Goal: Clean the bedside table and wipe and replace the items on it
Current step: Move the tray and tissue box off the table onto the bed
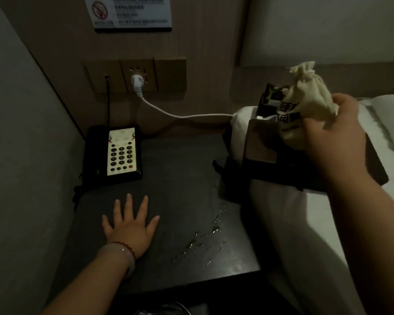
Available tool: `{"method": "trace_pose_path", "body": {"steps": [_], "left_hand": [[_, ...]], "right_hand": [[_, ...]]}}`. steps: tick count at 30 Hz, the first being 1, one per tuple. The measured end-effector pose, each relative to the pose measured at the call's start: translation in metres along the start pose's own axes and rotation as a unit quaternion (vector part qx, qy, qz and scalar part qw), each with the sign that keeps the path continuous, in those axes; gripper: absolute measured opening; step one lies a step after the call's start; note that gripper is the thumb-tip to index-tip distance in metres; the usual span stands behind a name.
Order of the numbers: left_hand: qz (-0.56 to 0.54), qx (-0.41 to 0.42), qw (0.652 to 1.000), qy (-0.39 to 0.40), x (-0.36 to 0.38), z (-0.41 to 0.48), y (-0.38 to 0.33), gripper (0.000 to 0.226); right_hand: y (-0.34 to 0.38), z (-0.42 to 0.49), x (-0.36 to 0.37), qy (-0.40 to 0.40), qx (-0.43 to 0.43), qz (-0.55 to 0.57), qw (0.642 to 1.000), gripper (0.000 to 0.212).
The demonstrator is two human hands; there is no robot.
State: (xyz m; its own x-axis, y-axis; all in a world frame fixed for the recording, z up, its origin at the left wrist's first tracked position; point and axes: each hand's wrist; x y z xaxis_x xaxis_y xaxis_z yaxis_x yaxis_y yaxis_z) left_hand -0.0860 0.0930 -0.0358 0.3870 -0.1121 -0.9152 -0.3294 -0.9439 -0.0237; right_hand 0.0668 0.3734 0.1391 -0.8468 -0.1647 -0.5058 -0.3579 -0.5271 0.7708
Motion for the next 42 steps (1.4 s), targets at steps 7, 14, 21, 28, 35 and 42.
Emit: {"method": "trace_pose_path", "body": {"steps": [7,14,21,28,35,42], "left_hand": [[0.002,-0.004,0.999,0.032,-0.005,0.004,0.000,0.065],[-0.002,0.003,0.999,0.032,-0.005,0.005,0.001,0.065],[-0.006,0.004,0.999,0.037,-0.006,0.004,0.001,0.066],[-0.007,0.004,0.999,0.046,-0.007,0.006,0.002,0.066],[-0.012,0.008,0.999,0.041,-0.006,0.007,0.005,0.066],[-0.022,0.017,0.998,0.050,-0.006,0.011,0.009,0.068]], "right_hand": [[-0.008,0.006,0.012,0.000,0.025,-0.168,0.985,0.050],[-0.011,0.002,0.017,0.121,0.032,-0.239,0.963,0.060],[-0.019,0.002,0.023,0.118,-0.022,-0.285,0.951,0.068],[-0.009,-0.014,0.024,0.098,-0.050,-0.329,0.938,0.075],[0.026,-0.080,0.055,0.090,-0.214,-0.206,0.951,0.062],[0.015,-0.127,0.144,0.299,-0.202,-0.234,0.903,0.065]]}}
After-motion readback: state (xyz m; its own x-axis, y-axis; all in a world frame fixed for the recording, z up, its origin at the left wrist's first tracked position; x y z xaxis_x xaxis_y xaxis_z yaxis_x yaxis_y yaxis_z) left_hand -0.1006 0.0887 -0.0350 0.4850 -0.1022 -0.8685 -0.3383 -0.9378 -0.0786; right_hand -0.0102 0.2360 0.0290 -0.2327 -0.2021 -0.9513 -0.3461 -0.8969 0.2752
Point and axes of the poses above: each hand's wrist, its own z-axis towards the middle knuckle, its own x-axis out of the palm, y = z × x, and after that the axes turned 3 degrees about -y, right-handed
